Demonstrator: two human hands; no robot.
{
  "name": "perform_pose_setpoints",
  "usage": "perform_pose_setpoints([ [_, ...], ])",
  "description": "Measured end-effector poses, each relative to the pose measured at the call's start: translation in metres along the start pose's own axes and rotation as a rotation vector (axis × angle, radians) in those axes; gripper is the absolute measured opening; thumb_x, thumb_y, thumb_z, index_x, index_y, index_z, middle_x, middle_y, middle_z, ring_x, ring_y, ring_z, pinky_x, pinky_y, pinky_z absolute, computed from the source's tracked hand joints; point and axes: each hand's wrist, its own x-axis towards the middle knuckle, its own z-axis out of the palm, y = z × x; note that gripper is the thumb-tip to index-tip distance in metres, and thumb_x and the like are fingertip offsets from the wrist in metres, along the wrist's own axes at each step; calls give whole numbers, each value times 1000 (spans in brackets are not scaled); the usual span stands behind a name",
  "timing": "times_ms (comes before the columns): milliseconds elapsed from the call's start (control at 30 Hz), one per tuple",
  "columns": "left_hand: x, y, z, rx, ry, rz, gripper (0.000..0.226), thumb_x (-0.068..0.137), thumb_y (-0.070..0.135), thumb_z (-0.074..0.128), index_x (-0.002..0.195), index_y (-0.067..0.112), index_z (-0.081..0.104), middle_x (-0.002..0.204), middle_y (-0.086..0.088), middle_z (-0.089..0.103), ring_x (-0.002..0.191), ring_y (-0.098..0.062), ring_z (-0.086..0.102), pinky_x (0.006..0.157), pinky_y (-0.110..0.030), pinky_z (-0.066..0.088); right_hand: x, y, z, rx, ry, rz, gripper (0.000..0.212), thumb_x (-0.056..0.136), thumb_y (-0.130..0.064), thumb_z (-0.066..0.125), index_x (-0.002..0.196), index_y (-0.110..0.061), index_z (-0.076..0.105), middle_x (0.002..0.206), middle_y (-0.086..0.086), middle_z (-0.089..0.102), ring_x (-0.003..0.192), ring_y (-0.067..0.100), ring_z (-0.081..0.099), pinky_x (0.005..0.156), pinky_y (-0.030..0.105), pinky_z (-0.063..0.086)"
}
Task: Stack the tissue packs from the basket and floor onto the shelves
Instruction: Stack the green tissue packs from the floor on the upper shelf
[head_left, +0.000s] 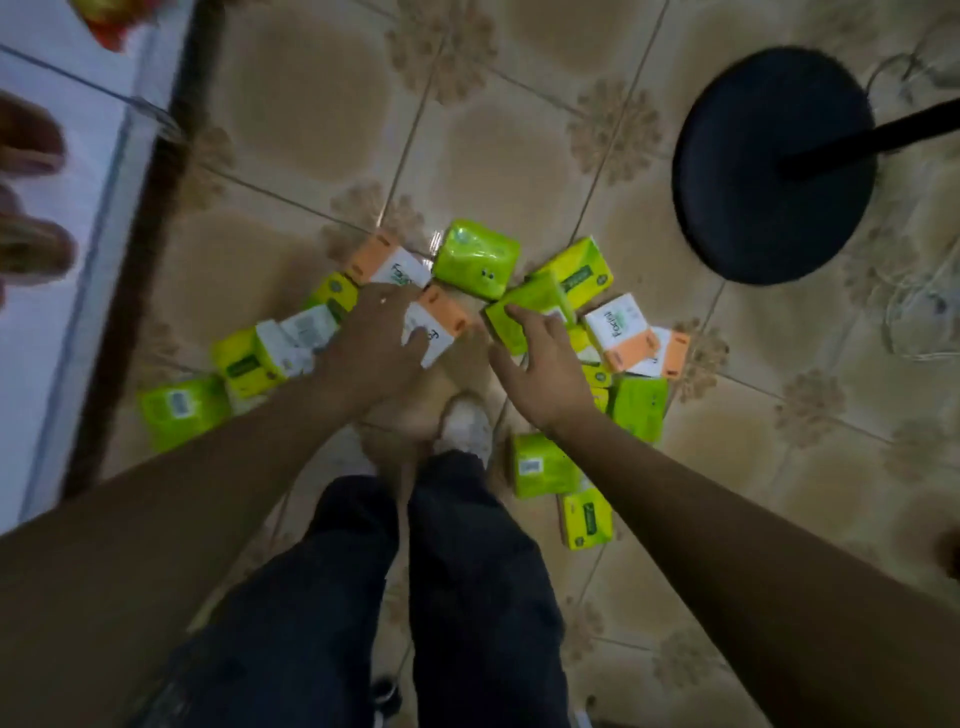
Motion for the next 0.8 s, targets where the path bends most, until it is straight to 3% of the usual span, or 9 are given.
perform_pose_setpoints([
  [133,106,-39,73,36,-55,24,54,98,19,43,147,14,22,153,-19,14,141,-31,17,111,-37,22,92,60,62,13,-11,17,55,91,-27,55,140,-13,37,141,18,36,132,29,34,105,36,31],
  [267,196,-58,109,36,-49,61,60,98,23,43,150,23,12,154,-22,10,139,-37,18,112,-48,24,171,90,102,64,28,17,57,90,-20,56,141,-10,35,139,20,38,130,29,36,99,23,25],
  [333,226,-60,120,-4,-70,59,64,97,24,45,150,21,9,153,-21,13,141,-38,14,114,-48,19,196,94,112,109,36,59,59,89,-18,55,143,-12,31,139,19,39,127,29,39,96,25,27],
  [400,238,-60,125,-90,-88,59,67,95,22,48,150,21,10,150,-19,25,137,-37,25,112,-48,26,207,93,116,195,70,104,58,88,-18,55,141,-13,33,137,18,43,123,30,45,98,32,35],
  [467,234,-57,121,-191,-50,52,61,94,21,50,147,22,20,143,-19,34,126,-35,39,104,-45,38,203,88,113,276,113,135,53,88,-18,55,139,-12,38,135,16,48,121,29,47,98,34,39],
  [533,216,-54,111,-270,-24,38,52,94,20,50,142,23,30,139,-16,36,119,-31,44,98,-42,43,184,82,103,310,130,134,51,89,-14,56,137,-9,41,137,14,47,125,25,44,100,27,34],
  [633,169,-43,89,-438,-52,-24,43,96,19,47,138,24,37,137,-16,35,120,-30,43,100,-42,43,138,67,75,328,105,119,52,88,-10,58,137,-8,41,140,14,43,130,23,38,101,19,26],
  [800,55,-7,41,-516,-39,-85,39,95,23,49,134,21,45,136,-18,40,124,-28,42,102,-36,41,34,14,8,285,69,97,54,86,-11,61,136,-10,43,135,18,43,128,26,39,101,19,25],
])
